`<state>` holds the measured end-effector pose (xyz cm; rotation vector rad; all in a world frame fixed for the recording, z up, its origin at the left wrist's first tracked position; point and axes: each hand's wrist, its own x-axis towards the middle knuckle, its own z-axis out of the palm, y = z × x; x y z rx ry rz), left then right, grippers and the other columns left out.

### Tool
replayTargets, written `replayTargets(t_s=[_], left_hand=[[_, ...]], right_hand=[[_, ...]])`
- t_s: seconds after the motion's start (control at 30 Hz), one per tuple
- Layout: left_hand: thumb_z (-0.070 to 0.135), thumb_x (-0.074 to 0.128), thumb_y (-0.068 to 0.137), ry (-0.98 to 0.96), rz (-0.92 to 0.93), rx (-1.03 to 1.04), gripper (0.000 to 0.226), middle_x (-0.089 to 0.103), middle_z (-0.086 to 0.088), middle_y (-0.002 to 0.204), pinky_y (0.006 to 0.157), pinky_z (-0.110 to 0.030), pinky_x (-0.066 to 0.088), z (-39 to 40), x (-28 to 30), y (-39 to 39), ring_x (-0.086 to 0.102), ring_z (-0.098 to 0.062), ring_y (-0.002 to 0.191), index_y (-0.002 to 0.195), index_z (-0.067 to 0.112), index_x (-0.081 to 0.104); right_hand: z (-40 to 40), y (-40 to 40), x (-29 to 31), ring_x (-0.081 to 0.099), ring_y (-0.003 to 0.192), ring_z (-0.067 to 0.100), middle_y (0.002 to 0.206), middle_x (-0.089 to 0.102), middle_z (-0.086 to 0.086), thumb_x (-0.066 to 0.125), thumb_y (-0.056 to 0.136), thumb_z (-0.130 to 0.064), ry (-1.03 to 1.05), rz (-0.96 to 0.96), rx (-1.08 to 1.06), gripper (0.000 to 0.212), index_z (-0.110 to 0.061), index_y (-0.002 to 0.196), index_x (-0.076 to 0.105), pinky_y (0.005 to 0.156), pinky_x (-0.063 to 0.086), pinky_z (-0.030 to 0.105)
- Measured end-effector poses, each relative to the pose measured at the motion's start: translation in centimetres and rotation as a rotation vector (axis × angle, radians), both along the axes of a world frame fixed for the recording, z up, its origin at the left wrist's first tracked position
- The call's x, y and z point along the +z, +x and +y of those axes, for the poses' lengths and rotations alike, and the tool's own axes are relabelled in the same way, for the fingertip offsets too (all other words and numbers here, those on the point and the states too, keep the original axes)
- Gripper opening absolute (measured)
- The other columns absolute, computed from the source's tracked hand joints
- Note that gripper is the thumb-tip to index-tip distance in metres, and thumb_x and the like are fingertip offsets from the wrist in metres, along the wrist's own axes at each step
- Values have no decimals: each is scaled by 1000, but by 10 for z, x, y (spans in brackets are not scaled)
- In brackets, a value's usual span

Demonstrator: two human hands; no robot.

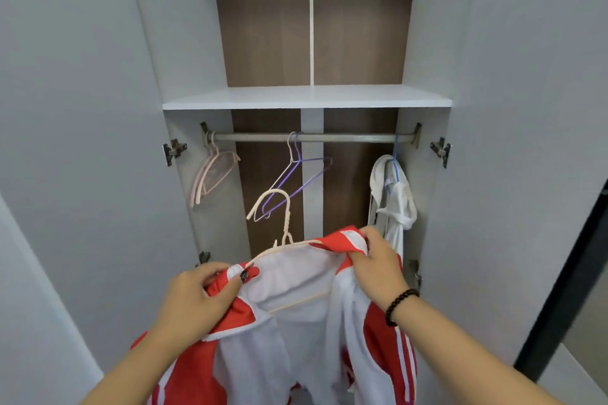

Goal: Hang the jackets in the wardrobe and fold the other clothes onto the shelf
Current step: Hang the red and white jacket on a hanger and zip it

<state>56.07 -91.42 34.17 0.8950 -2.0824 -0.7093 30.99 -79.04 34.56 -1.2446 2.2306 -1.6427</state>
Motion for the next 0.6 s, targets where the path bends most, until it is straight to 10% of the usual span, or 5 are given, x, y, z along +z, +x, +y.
replayTargets(t_s=[0.27,0.43,0.6], left_hand=[[26,76,79,-43,110,-45,14,69,27,71,60,-6,44,15,-2,-59,65,5,69,78,40,74],[27,78,77,-80,135,-116,21,70,27,74,63,-11,48,-4,14,-76,67,5,72,81,47,73],[41,77,77,-94,109,-207,16,72,26,80,71,-22,54,-34,22,-97,68,2,78,90,48,71]], right_hand=[[44,22,4,51,75,-2,80,51,-20,61,87,-26,134,305,337,20,-39,87,45,66,37,9],[61,-37,11,44,112,9,118,47,-10,69,83,-36,79,461,-144,49,-25,128,52,97,34,26],[41,-66,2,58,106,13,111,63,-10,53,96,-29,210,478,-27,24,-22,118,61,93,42,29]])
